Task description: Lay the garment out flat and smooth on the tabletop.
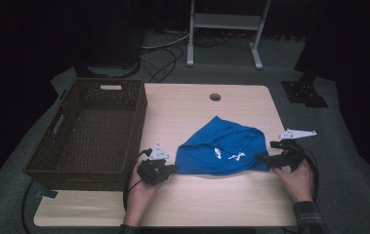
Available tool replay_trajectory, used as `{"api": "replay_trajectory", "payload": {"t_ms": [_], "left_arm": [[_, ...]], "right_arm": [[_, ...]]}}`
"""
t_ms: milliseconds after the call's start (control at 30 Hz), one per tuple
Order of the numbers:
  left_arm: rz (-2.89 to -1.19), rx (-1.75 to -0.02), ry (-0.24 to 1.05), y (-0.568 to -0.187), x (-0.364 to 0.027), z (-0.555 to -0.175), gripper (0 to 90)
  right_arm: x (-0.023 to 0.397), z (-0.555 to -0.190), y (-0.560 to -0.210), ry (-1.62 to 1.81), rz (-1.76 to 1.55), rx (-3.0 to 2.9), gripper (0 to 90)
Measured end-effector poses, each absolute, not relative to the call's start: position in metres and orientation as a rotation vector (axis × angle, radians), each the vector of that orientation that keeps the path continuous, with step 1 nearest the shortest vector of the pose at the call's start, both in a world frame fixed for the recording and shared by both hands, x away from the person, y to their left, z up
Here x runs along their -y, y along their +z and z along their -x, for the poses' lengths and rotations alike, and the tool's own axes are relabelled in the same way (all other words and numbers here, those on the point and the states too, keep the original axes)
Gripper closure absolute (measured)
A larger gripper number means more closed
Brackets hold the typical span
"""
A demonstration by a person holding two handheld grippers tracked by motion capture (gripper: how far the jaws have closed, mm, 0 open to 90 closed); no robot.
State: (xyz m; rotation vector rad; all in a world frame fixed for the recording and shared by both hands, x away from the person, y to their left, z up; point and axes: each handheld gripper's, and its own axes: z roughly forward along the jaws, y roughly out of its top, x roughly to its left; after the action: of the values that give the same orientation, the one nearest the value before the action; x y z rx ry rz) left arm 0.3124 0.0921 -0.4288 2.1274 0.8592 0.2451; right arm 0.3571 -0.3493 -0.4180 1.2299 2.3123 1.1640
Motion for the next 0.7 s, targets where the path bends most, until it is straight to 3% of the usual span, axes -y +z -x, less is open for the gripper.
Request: {"api": "replay_trajectory", "payload": {"t_ms": [133,533,700], "left_arm": [[-2.129,-0.859,0.245,-0.430,-0.092,-0.312,87.9],[-2.128,-0.861,0.236,-0.430,-0.093,-0.310,87.8],[-2.126,-0.862,0.233,-0.431,-0.093,-0.309,87.8]], "right_arm": [[0.355,-0.352,-0.417,1.185,-1.228,-2.296,23.7],[0.359,-0.347,-0.416,1.139,-1.186,-2.307,86.0],[0.360,-0.345,-0.415,1.154,-1.192,-2.302,87.2]]}}
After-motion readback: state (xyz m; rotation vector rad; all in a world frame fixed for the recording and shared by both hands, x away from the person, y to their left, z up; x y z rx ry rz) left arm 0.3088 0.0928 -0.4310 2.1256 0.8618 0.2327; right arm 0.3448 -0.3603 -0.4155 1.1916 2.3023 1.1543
